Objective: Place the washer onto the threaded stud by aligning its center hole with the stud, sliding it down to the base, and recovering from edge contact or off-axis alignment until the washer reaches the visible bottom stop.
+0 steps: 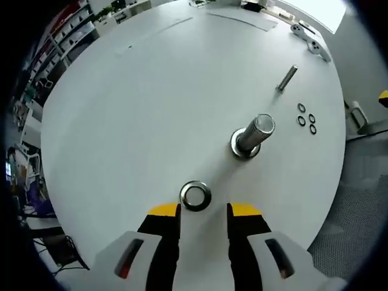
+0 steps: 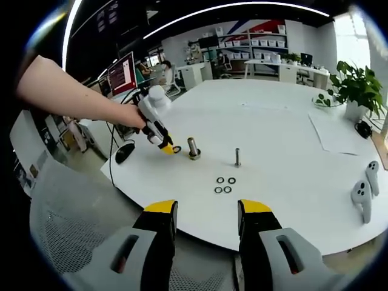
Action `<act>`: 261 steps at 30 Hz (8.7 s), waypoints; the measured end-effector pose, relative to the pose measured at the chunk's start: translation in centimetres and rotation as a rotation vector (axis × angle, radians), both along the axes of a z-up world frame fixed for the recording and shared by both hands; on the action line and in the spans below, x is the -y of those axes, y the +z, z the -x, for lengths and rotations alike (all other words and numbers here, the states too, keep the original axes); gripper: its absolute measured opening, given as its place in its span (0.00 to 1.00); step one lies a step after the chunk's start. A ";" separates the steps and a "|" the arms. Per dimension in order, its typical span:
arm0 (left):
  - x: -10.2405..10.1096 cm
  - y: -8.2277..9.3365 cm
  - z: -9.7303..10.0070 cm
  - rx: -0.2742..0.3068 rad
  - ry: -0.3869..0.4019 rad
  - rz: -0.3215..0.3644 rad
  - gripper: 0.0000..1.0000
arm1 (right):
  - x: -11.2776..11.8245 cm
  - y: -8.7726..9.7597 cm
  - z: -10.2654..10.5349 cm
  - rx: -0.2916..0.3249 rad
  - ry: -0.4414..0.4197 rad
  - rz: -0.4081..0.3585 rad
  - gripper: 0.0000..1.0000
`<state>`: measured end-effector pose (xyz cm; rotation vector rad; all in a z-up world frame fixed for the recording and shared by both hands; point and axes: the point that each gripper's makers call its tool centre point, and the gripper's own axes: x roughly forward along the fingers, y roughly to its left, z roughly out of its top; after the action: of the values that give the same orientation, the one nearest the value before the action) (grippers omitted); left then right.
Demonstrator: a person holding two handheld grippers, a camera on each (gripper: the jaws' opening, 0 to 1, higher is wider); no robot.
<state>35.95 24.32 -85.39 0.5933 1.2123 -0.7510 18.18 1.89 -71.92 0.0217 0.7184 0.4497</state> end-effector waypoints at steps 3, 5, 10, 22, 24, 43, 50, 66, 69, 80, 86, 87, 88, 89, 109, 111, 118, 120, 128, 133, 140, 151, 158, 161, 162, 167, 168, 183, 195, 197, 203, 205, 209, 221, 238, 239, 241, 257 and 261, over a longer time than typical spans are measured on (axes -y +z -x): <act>-0.1 -0.3 0.0 -0.012 0.009 -0.007 0.31 | 0.0 0.0 0.0 -0.003 0.001 -0.001 0.42; -0.1 -0.5 -0.2 -0.013 0.020 -0.006 0.31 | 0.0 -0.1 0.0 -0.005 0.001 -0.001 0.42; 0.0 -1.1 -0.1 -0.020 0.021 -0.019 0.30 | -0.1 -0.1 0.0 -0.008 0.007 -0.004 0.42; 0.1 -1.2 -0.9 -0.023 0.019 -0.016 0.25 | 0.0 -0.2 0.0 -0.009 0.004 -0.006 0.42; 0.3 -1.2 -0.9 -0.028 0.033 -0.013 0.24 | 0.1 -0.2 0.0 -0.009 0.000 -0.006 0.42; 0.9 -1.3 2.6 -0.101 -0.096 -0.105 0.20 | -0.1 -0.2 0.0 -0.010 0.005 -0.010 0.42; 1.0 -1.3 2.9 -0.119 -0.076 -0.111 0.26 | -0.1 -0.1 0.0 -0.004 0.004 -0.015 0.42; 1.1 -1.2 2.8 -0.104 0.000 -0.095 0.26 | -0.3 0.1 0.0 0.004 0.008 -0.027 0.42; 1.1 -1.3 2.5 -0.113 0.017 -0.109 0.24 | -0.2 0.1 0.0 0.006 0.004 -0.026 0.42; 0.9 -1.3 2.4 -0.119 0.048 -0.122 0.21 | -0.4 0.1 0.0 0.002 0.017 -0.024 0.42; 1.0 -1.2 2.6 -0.116 0.041 -0.120 0.21 | -0.4 0.0 0.0 0.001 0.016 -0.024 0.42; 1.0 -1.2 2.6 -0.113 0.042 -0.119 0.20 | -0.4 0.0 0.0 0.000 0.016 -0.023 0.42; 1.0 -1.2 2.6 -0.110 0.046 -0.116 0.20 | -0.3 0.0 0.0 0.000 0.016 -0.023 0.42; 0.9 -1.2 2.5 -0.104 0.041 -0.113 0.20 | -0.3 0.0 0.0 0.000 0.015 -0.023 0.42; 0.6 -1.1 2.9 -0.068 0.022 -0.076 0.19 | -0.5 -0.1 0.1 -0.004 0.023 -0.023 0.41; 0.7 -0.9 3.1 -0.063 0.017 -0.073 0.19 | -0.5 -0.1 0.1 -0.005 0.024 -0.023 0.41; 0.8 -0.2 2.9 -0.048 -0.001 -0.061 0.19 | -0.5 -0.1 0.1 -0.006 0.024 -0.023 0.41; 0.9 0.1 2.6 -0.042 -0.006 -0.055 0.19 | -0.5 -0.1 0.1 -0.005 0.024 -0.022 0.41; 2.2 2.6 1.5 0.006 -0.023 -0.001 0.19 | -0.6 -0.1 0.1 -0.005 0.030 -0.020 0.41; 3.5 4.1 0.7 0.034 -0.022 0.042 0.19 | -0.6 -0.1 0.2 -0.005 0.033 -0.021 0.41; 5.4 6.6 -0.3 0.051 -0.007 0.112 0.19 | -0.8 -0.1 0.2 -0.006 0.043 -0.019 0.41; 7.5 7.0 -0.2 0.057 -0.099 0.091 0.19 | -0.7 0.0 0.2 -0.005 0.042 -0.019 0.41; 8.2 6.2 -0.3 0.055 -0.135 0.067 0.19 | -0.8 -0.1 0.2 -0.005 0.048 -0.016 0.41; 8.4 6.1 -0.2 0.047 -0.142 0.067 0.19 | -0.7 0.0 0.2 -0.003 0.040 -0.022 0.41; 8.5 6.0 -0.2 0.048 -0.148 0.061 0.19 | -0.7 0.0 0.2 -0.003 0.040 -0.023 0.41; 8.5 5.5 0.0 0.041 -0.164 0.044 0.19 | -0.7 0.0 0.2 -0.002 0.038 -0.024 0.41; 8.5 5.3 0.0 0.040 -0.168 0.038 0.19 | -0.7 0.0 0.2 -0.002 0.038 -0.024 0.41; 8.8 2.5 0.1 0.020 -0.193 -0.022 0.19 | -0.9 -0.2 0.3 -0.005 0.057 -0.015 0.40; 8.7 0.6 -0.1 0.012 -0.159 -0.031 0.19 | -1.1 -0.3 0.4 -0.010 0.075 -0.009 0.40; 8.7 0.2 0.0 0.010 -0.160 -0.037 0.19 | -1.2 -0.3 0.5 -0.012 0.081 -0.006 0.40; 8.9 0.4 -0.1 0.003 -0.094 0.004 0.20 | -1.3 -0.5 0.6 -0.019 0.090 0.001 0.40; 8.9 0.5 -0.1 -0.001 -0.089 0.012 0.20 | -1.2 -0.4 0.6 -0.017 0.087 -0.003 0.40; 9.4 0.7 0.0 0.030 -0.043 0.051 0.23 | -1.3 -0.5 0.7 -0.022 0.096 0.007 0.40; 9.4 3.4 1.0 0.156 -0.087 0.116 0.33 | -1.0 -0.7 0.6 -0.025 0.088 0.026 0.40; 4.3 8.8 3.4 0.267 0.088 0.303 0.35 | -0.8 -1.0 0.7 -0.032 0.093 0.061 0.43; 3.8 9.2 3.8 0.269 0.107 0.323 0.35 | -0.8 -0.9 0.6 -0.030 0.091 0.058 0.43; 3.0 9.5 4.4 0.273 0.126 0.336 0.36 | -0.7 -0.9 0.6 -0.030 0.084 0.056 0.43; 0.2 13.7 9.2 0.342 0.209 0.478 0.40 | 0.1 -0.8 0.3 -0.027 0.030 0.069 0.44; -0.5 14.6 10.4 0.344 0.220 0.499 0.40 | 0.1 -0.9 0.3 -0.023 0.042 0.086 0.44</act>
<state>25.56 24.82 -70.82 0.1601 0.7182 -0.6964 17.85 1.81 -72.80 -0.0688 0.7611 0.4586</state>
